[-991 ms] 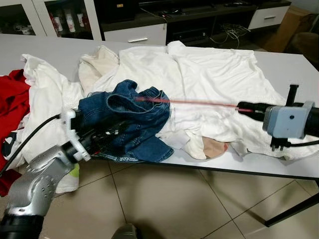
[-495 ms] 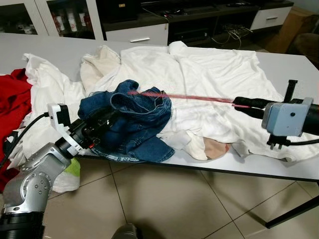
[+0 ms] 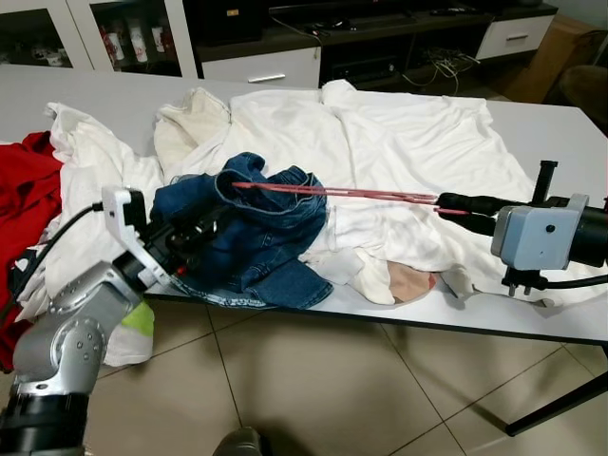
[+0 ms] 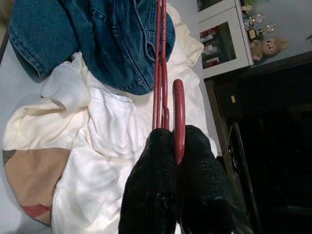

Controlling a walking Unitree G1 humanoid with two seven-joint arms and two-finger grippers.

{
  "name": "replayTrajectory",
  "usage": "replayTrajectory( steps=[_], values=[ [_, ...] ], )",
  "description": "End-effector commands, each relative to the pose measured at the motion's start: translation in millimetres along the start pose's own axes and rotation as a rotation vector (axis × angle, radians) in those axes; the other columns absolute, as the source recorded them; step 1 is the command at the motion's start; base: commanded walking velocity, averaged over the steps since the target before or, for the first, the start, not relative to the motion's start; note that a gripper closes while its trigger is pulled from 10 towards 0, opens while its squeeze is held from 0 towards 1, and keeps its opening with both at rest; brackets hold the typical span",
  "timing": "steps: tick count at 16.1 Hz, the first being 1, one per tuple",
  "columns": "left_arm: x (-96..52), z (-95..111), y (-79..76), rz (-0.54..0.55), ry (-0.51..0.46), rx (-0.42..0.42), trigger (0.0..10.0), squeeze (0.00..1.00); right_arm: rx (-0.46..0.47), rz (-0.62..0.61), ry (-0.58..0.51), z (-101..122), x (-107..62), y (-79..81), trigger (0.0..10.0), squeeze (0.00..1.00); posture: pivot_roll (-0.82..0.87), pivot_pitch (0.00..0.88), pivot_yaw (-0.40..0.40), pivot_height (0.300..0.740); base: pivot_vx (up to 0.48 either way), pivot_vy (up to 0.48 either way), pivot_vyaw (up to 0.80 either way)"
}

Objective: Hang hanger

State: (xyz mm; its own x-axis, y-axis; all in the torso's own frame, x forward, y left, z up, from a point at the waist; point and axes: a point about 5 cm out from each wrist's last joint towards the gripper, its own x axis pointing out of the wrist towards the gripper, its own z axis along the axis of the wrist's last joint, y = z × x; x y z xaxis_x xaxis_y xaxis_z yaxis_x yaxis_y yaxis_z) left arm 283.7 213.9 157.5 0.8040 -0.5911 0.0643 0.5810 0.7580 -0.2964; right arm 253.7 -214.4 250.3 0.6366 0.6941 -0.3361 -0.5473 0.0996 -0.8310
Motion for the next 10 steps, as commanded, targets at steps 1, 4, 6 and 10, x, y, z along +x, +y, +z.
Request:
replayTrajectory(
  steps=[1, 4, 6, 10],
  values=[
    [0.0, -1.2, 11.7, 0.097, 0.037, 0.042, 10.0, 0.00, -0.012, -0.013, -0.016, 6.7, -4.3, -6.7, 10.0, 0.00, 0.14, 0.019, 0.013, 0.740, 0.000, 0.000, 0.00],
    [6.4, 4.5, 6.6, 0.083, -0.005, 0.031, 10.0, 0.00, -0.003, 0.046, -0.014, 9.8, -0.1, 1.9, 10.0, 0.00, 0.14, 0.019, 0.013, 0.740, 0.000, 0.000, 0.00],
    [9.7, 4.2, 3.5, 0.077, -0.003, 0.039, 10.0, 0.00, 0.004, 0.070, -0.011, 10.6, 1.3, 5.1, 10.0, 0.00, 0.14, 0.019, 0.013, 0.740, 0.000, 0.000, 0.00],
    [12.8, 5.2, 3.0, 0.082, 0.002, 0.062, 4.5, 0.00, -0.005, 0.106, 0.021, 8.4, 2.4, 9.7, 10.0, 0.00, 0.13, 0.020, 0.004, 0.740, 0.000, 0.000, 0.00]
  ],
)
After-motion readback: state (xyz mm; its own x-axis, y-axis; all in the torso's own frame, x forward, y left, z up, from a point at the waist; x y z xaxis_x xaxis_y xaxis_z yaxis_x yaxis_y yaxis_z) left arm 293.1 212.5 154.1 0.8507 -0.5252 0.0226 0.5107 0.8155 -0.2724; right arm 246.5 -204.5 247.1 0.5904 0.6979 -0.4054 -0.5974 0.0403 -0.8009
